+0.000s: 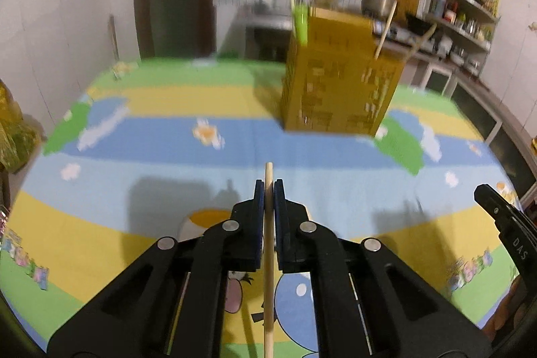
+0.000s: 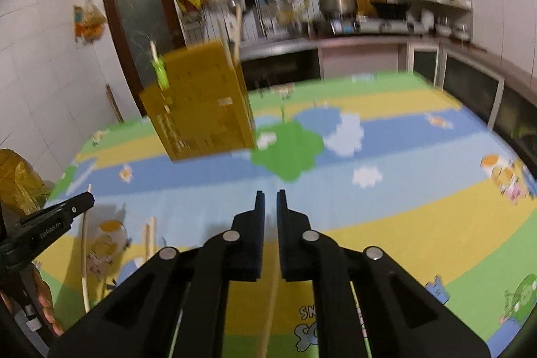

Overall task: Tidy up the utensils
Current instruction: 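Lift both held chopsticks and carry them up to the yellow holder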

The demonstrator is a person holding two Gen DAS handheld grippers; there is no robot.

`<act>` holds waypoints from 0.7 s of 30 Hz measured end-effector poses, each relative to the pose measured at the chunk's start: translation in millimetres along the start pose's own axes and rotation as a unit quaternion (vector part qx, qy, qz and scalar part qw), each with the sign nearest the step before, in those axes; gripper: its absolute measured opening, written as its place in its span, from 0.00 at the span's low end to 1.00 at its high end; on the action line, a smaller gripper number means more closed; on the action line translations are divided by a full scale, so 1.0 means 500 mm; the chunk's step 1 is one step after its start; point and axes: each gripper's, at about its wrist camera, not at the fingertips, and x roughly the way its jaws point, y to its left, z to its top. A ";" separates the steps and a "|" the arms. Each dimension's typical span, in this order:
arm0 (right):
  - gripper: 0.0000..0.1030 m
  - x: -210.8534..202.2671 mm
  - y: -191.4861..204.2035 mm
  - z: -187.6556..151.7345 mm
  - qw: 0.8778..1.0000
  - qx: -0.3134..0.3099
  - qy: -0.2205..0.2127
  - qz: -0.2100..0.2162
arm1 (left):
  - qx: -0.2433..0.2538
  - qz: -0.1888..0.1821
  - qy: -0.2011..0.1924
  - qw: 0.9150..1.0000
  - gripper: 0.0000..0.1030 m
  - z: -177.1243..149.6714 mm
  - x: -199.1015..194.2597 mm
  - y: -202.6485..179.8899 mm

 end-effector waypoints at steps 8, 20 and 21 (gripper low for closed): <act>0.07 -0.027 0.016 0.014 1.000 -0.025 -0.018 -0.002 | 0.023 0.002 -0.074 0.997 0.04 0.008 -0.083 -0.011; 0.44 0.115 -0.014 -0.043 0.993 -0.019 0.102 -0.048 | -0.013 -0.006 0.007 1.000 0.04 0.025 0.017 0.032; 0.44 0.128 -0.013 -0.048 0.992 -0.019 0.114 -0.049 | -0.011 -0.006 0.009 1.000 0.04 0.025 0.022 0.032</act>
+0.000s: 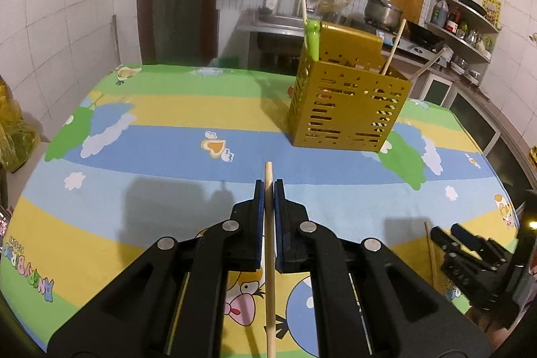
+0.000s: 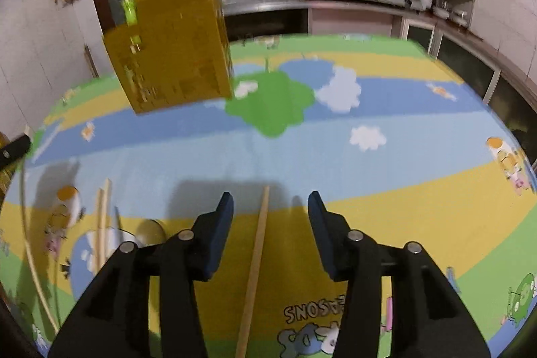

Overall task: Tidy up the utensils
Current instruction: 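Lift both held chopsticks and carry them up to the yellow holder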

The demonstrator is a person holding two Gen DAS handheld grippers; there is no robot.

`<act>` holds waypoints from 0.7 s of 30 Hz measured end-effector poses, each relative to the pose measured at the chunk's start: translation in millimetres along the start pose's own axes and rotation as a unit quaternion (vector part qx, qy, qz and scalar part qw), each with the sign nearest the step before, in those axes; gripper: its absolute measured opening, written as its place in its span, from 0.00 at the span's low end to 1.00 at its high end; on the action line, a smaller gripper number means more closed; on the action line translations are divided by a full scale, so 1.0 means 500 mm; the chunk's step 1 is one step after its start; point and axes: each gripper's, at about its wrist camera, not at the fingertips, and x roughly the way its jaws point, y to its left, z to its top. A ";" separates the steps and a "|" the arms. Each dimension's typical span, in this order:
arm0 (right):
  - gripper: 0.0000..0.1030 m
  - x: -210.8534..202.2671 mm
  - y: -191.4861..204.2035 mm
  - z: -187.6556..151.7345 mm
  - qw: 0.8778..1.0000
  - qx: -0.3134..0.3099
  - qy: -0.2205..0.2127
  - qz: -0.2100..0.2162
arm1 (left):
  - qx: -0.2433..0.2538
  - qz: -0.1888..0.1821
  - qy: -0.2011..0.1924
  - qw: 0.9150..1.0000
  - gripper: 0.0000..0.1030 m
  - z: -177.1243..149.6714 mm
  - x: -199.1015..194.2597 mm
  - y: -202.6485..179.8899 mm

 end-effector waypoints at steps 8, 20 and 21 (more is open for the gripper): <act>0.06 0.046 0.021 0.010 0.999 -0.009 0.031 -0.003 | 0.006 0.003 0.001 1.000 0.04 -0.001 0.006 -0.005; 0.05 -0.152 0.024 0.041 0.990 -0.005 -0.134 0.033 | 0.017 0.003 -0.059 0.998 0.04 0.004 -0.076 -0.017; 0.05 -0.173 0.024 0.041 0.988 -0.007 -0.154 0.030 | 0.020 0.004 -0.068 0.997 0.04 0.002 -0.087 -0.020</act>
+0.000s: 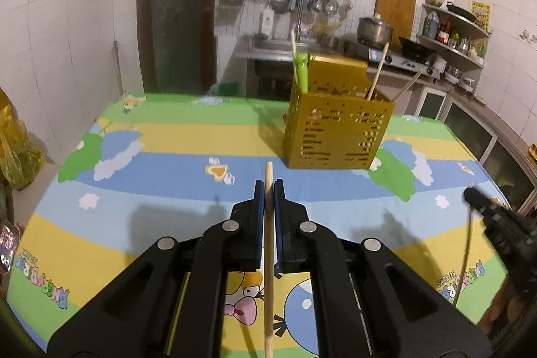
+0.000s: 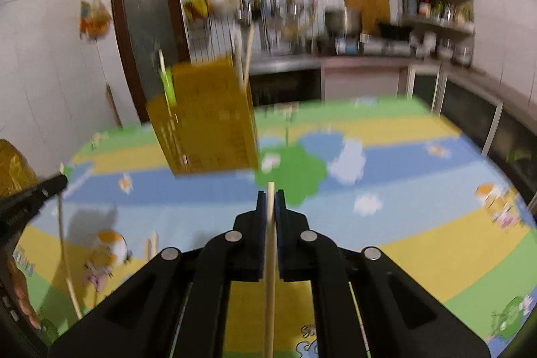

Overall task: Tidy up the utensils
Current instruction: 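Lift both held chopsticks and carry them up to the yellow holder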

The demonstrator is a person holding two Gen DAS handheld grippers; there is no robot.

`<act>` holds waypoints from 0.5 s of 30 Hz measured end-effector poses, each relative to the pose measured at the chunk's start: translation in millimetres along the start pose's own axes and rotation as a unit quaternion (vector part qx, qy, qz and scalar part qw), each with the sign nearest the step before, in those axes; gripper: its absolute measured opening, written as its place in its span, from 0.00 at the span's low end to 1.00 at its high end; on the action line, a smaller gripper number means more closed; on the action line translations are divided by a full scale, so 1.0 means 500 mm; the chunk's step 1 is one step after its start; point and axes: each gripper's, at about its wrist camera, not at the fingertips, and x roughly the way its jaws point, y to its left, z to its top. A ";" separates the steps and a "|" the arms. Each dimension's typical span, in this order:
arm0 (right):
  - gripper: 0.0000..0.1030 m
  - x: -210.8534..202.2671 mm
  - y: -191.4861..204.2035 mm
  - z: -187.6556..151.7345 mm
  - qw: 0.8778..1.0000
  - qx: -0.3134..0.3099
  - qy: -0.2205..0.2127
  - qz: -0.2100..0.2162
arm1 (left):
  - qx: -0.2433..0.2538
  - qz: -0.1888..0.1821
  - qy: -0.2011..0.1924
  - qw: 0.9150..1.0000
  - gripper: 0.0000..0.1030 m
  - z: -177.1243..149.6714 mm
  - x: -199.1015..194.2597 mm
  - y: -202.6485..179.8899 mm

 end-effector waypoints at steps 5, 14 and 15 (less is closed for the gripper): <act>0.05 -0.063 0.006 0.016 0.997 -0.016 -0.076 -0.008 | 0.007 -0.002 -0.024 1.000 0.04 -0.005 -0.036 -0.009; 0.05 -0.111 0.006 -0.002 0.993 -0.014 -0.121 0.002 | 0.003 -0.001 -0.053 0.999 0.04 -0.017 -0.081 0.005; 0.05 -0.115 0.007 -0.002 0.992 -0.013 -0.123 0.004 | 0.002 -0.002 -0.054 0.999 0.04 -0.017 -0.083 0.007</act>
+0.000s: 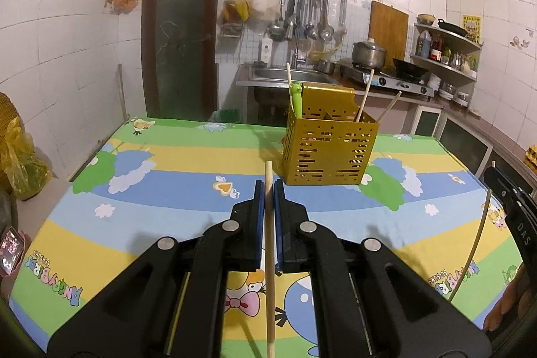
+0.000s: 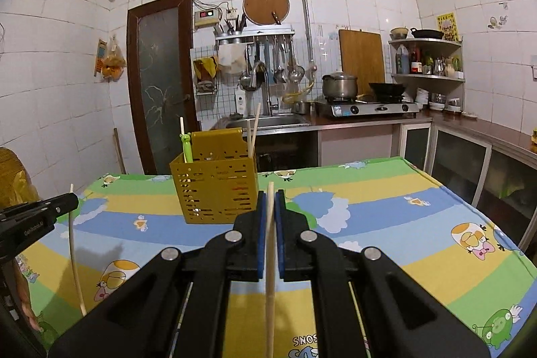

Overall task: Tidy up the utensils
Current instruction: 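Lift both held chopsticks and carry them up to the yellow holder, then lower both chopsticks into the yellow holder and open both tools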

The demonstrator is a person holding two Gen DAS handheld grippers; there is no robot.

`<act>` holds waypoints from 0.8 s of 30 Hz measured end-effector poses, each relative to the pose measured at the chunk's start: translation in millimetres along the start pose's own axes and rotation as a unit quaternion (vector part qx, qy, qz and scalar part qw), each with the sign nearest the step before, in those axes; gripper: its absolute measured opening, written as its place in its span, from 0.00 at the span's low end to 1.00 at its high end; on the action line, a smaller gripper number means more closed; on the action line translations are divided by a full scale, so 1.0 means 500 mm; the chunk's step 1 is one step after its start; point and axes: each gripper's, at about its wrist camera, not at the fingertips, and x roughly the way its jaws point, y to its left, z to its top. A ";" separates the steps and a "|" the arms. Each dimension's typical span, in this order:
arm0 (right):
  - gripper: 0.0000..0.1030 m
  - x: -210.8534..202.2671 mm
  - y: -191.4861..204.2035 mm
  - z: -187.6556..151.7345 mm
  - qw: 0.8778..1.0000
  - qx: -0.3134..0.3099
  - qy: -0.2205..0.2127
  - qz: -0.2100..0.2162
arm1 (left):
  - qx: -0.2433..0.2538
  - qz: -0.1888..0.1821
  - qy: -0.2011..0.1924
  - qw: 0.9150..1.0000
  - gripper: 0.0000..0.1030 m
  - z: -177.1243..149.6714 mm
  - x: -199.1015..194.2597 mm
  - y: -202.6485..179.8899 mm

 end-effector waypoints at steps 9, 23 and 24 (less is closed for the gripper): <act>0.05 -0.022 -0.002 0.038 0.999 0.005 -0.032 0.007 | 0.004 -0.015 -0.018 1.000 0.04 0.031 -0.019 -0.007; 0.05 0.078 0.017 0.164 0.999 -0.012 -0.044 0.021 | 0.014 -0.029 -0.072 0.997 0.04 0.216 0.044 -0.058; 0.05 0.086 0.020 0.177 0.998 -0.012 -0.048 0.024 | 0.016 -0.029 -0.074 0.997 0.04 0.225 0.048 -0.062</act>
